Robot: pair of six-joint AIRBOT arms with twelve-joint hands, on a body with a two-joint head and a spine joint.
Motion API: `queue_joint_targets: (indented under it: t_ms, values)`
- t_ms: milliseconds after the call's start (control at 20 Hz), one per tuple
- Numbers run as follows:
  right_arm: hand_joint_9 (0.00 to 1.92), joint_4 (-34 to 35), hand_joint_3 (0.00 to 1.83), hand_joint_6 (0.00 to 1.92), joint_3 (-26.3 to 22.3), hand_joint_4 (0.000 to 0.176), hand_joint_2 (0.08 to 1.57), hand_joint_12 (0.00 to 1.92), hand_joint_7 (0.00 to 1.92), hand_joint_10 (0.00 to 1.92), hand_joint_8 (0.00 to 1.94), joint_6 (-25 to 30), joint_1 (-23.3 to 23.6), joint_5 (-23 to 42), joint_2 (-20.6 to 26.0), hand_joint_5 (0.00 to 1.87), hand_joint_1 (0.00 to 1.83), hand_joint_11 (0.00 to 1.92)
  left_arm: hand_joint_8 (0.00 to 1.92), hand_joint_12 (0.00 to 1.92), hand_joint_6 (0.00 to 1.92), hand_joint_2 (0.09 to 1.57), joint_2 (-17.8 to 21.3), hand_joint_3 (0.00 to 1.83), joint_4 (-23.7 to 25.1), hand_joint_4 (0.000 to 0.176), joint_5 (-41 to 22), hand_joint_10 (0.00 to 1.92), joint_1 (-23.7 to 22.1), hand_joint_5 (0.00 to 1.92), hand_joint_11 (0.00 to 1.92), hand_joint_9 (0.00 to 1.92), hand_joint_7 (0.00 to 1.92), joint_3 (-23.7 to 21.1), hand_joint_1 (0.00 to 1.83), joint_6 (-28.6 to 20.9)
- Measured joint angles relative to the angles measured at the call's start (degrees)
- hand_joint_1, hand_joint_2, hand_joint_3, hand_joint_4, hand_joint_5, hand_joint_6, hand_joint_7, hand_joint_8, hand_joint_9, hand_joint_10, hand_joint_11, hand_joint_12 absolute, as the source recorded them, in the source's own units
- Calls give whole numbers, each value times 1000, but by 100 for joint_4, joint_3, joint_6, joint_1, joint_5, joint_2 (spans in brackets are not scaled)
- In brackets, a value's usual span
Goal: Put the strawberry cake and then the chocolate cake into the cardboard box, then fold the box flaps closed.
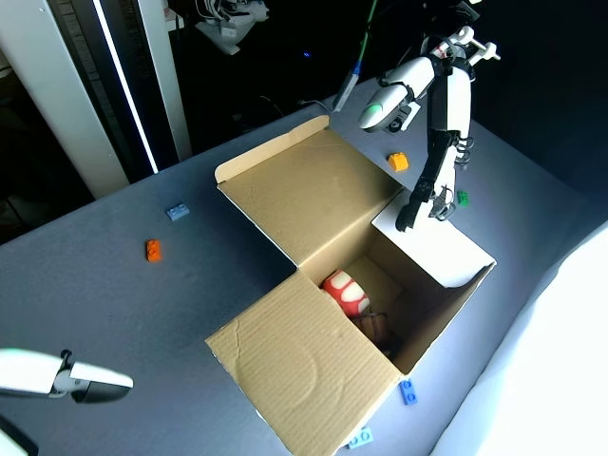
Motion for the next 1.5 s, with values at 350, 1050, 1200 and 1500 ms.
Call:
queue_joint_targets:
  t_ms: [350, 1050, 1200, 1500]
  values:
    - [258, -15, 1, 5, -173, 0, 1047, 1063, 273, 207, 19, -516, -688, 940, -380, 175, 533, 0, 1, 1022, 0, 1106, -39, 0, -42, 27, -2, 7, 31, 272, 107, 475, 410, -35, 436, 24]
    - [162, -212, 4, 6, 463, 0, 1061, 1079, 257, 295, 7, -1412, -55, 992, -1521, 175, 527, 0, 0, 996, 3, 1130, -46, 6, 507, 30, -339, 2, -470, 236, 111, 463, 390, 175, 368, -352]
    - [136, -323, 0, 14, 616, 0, 1049, 1023, 252, 299, 2, -1399, 280, 822, -1665, 198, 499, 0, 7, 1006, 13, 1127, -52, 2, 730, 32, -597, 6, -688, 265, 118, 475, 408, 391, 398, -542]
    - [158, -407, 0, 15, 772, 0, 1041, 1050, 277, 321, 10, -1386, 857, 468, -1757, 207, 510, 0, 7, 1055, 6, 1116, 42, 0, 1967, 33, -623, 5, -979, 284, 109, 485, 427, 739, 387, -1523]
